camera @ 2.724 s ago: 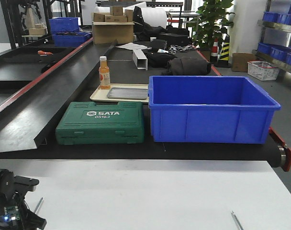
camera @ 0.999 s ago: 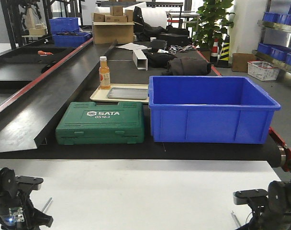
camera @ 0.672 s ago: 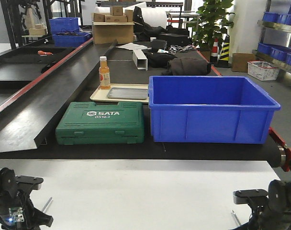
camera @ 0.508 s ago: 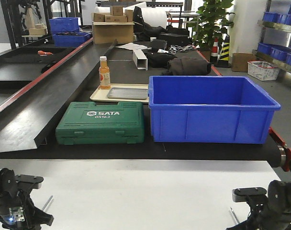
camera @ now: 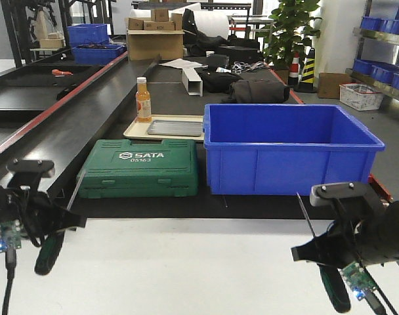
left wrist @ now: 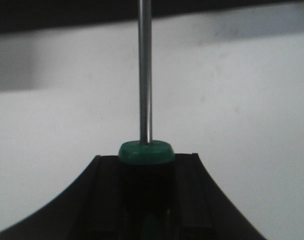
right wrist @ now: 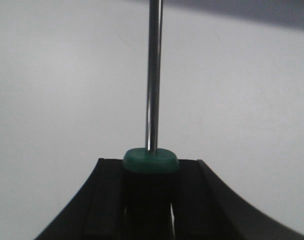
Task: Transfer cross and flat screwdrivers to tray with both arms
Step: 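Lift both screwdrivers upright off the table with both grippers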
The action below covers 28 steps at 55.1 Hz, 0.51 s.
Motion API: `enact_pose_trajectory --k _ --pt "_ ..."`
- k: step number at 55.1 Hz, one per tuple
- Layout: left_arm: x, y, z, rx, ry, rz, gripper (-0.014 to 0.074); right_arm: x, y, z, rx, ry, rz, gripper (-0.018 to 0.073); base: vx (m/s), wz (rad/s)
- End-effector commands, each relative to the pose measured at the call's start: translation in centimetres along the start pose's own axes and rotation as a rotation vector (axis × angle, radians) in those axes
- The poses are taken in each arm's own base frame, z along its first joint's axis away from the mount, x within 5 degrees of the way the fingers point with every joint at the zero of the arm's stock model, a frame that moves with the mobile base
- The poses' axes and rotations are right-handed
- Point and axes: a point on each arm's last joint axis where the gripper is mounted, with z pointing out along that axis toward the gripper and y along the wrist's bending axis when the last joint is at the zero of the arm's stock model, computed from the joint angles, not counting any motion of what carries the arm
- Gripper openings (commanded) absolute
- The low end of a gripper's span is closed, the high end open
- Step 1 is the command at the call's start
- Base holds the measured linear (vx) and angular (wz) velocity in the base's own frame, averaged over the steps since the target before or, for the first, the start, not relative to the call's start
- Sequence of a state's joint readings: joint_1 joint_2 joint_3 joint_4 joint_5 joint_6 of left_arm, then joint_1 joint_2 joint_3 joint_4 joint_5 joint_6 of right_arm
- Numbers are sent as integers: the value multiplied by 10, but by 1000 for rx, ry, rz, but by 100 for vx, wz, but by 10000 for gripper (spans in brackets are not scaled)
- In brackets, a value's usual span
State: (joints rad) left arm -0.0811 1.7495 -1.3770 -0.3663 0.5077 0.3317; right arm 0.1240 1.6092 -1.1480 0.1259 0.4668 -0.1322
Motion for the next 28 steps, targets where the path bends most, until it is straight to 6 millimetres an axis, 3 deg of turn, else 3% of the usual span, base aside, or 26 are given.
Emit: enact_pose_trajectory --k 1,6,13,21,28 --pt "-33 -19 -59 13 -221 27 0 -27 7 -53 -5 -229 14 -8 0 0" --pt "-40 -36 -99 37 -316 58 0 -33 9 -82 -12 -314 27 -8 0 0" --pt "-29 -49 -140 51 -419 66 0 -35 11 -120 -18 -405 27 -8 0 0" --pt "7 -51 -166 54 -443 51 0 -32 15 -158 -39 -478 7 -8 0 0" --pt "31 -52 -189 51 -477 52 0 -12 17 -180 -46 -496 -2 -8 0 0"
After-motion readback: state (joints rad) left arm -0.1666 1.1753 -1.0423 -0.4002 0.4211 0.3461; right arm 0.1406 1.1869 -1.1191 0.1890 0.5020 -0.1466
